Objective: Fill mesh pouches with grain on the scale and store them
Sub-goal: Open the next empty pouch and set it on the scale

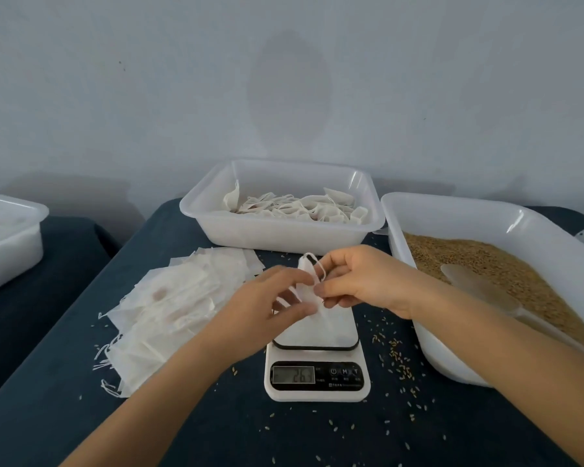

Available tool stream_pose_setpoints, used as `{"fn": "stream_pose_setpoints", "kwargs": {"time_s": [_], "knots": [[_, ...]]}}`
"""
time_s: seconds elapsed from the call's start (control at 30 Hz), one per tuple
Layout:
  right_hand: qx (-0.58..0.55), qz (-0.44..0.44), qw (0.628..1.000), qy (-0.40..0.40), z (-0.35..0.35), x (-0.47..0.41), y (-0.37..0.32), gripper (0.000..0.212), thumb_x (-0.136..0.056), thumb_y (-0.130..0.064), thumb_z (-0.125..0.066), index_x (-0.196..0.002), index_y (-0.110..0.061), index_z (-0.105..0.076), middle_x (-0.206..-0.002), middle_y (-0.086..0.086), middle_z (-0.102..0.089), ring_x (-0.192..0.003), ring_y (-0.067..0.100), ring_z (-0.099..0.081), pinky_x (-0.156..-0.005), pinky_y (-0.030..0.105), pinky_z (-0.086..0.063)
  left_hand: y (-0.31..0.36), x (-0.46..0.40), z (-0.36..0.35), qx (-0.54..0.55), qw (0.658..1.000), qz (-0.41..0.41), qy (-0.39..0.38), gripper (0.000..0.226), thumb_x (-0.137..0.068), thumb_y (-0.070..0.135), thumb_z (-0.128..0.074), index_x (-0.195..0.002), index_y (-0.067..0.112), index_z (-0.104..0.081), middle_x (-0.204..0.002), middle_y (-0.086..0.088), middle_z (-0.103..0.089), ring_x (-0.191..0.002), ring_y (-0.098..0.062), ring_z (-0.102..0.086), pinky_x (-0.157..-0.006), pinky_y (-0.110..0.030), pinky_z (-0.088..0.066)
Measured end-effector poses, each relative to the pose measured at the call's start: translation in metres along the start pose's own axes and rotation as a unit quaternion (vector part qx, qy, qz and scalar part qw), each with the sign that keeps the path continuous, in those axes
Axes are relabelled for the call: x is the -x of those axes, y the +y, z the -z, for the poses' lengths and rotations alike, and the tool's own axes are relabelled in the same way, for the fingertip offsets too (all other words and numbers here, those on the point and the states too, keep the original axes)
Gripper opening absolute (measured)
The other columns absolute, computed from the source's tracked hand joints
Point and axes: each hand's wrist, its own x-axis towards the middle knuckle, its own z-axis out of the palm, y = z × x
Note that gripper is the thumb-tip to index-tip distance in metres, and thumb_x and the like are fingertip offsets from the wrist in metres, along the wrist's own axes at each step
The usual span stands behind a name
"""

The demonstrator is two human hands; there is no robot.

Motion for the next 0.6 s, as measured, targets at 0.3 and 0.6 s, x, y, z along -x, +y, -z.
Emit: {"fn": "stream_pose_setpoints", "kwargs": {"time_s": [0.3, 0.6], "knots": [[-0.105, 0.01, 0.994, 0.036, -0.003, 0.003, 0.007, 0.021, -0.082, -0.001, -0.068, -0.098, -0.015, -0.066, -0.082, 0.006, -0.07, -0.076, 0.014, -0.071, -0.067, 0.022, -0.057, 0.005, -0.016, -0.004, -0.06, 0.995, -0.066, 0.041, 0.015, -0.081, 0.037, -0.065, -0.095, 0.031, -0.067, -0.119, 0.019, -0.049, -0.098, 0.001, -0.053, -0.082, -0.018, -0.048], [-0.117, 0.021, 0.991, 0.068, 0.002, 0.006, 0.009, 0.031, -0.079, 0.001, -0.07, -0.103, -0.018, -0.066, -0.087, 0.009, -0.07, -0.074, 0.011, -0.069, -0.067, 0.022, -0.057, -0.003, -0.021, -0.005, -0.145, 0.988, -0.041, -0.036, 0.031, -0.081, 0.048, -0.063, -0.107, 0.033, -0.059, -0.125, 0.024, -0.026, -0.1, 0.009, -0.039, -0.078, -0.004, -0.033]]}}
